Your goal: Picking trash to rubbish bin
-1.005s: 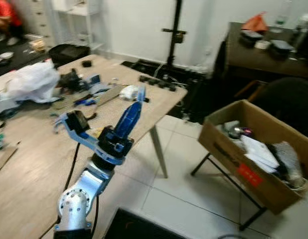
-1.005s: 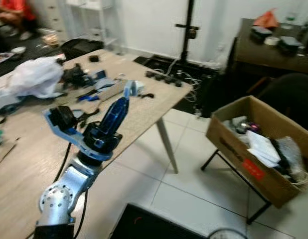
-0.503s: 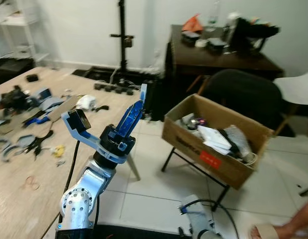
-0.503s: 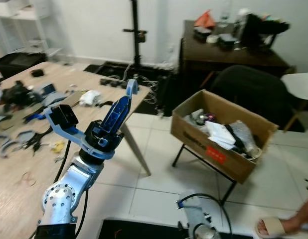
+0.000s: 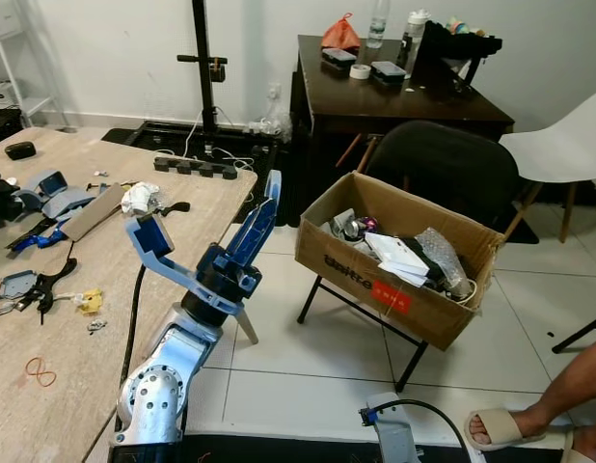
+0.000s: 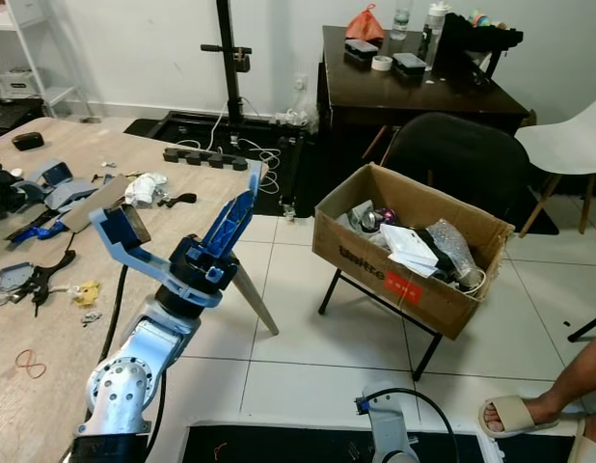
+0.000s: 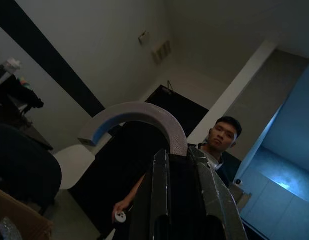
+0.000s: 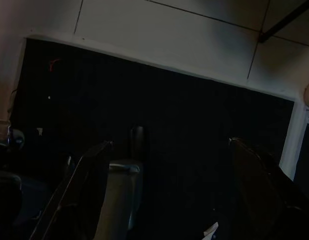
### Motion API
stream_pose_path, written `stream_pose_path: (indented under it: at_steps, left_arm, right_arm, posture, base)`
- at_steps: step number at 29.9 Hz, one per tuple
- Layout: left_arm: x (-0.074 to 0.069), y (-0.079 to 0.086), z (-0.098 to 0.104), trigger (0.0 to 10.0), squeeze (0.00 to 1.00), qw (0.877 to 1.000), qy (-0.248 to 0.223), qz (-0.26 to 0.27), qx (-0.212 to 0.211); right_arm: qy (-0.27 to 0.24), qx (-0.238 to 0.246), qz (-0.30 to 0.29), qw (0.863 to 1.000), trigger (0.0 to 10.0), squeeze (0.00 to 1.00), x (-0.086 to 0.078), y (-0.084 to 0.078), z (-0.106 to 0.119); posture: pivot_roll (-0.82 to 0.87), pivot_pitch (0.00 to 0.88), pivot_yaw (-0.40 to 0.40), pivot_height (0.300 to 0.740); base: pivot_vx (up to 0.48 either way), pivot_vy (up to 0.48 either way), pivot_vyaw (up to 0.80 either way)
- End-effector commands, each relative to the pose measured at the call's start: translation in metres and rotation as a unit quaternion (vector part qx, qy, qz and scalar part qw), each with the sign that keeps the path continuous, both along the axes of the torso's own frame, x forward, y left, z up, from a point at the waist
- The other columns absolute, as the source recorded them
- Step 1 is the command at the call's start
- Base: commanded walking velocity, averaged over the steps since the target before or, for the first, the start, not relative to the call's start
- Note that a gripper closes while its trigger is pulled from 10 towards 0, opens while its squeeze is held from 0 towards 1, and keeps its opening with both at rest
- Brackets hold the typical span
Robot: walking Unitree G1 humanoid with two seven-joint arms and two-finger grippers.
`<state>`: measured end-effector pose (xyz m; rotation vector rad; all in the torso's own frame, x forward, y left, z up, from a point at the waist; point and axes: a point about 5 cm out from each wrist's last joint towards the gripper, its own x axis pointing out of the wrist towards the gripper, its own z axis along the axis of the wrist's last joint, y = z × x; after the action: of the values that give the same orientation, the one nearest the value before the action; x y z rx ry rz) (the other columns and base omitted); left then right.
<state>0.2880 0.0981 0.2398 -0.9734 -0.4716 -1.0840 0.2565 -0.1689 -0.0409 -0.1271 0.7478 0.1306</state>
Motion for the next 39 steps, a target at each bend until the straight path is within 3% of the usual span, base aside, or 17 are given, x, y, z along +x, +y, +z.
stream_pose_path:
  at_steps: [1,18,30,39]
  left_arm:
    - [0.002,0.0,-0.005,10.0,0.0,1.0,0.012,0.008,0.005]
    - [0.01,0.01,-0.007,10.0,0.0,0.998,0.025,0.054,0.014]
    - [0.013,0.006,-0.008,10.0,0.0,0.997,0.03,0.067,0.019]
    - [0.014,0.005,-0.01,10.0,0.0,0.997,0.032,0.069,0.025]
  right_arm:
    - [0.019,0.009,-0.009,1.0,10.0,0.0,-0.01,-0.001,-0.007]
    - [0.03,0.016,-0.013,0.999,10.0,0.0,-0.01,0.0,-0.008]
    - [0.023,0.015,-0.017,0.999,10.0,0.0,-0.01,-0.002,-0.007]
    - [0.021,0.01,-0.013,1.0,10.0,0.0,-0.009,-0.002,-0.007]
  posture:
    - [-0.07,0.158,0.007,0.74]
    - [-0.07,0.159,0.005,0.74]
    - [-0.07,0.16,0.004,0.74]
    - [-0.07,0.162,0.003,0.74]
  base:
    - [0.0,0.0,0.0]
    - [0.0,0.0,-0.75]
    - [0.0,0.0,-0.8]
    - [0.0,0.0,0.0]
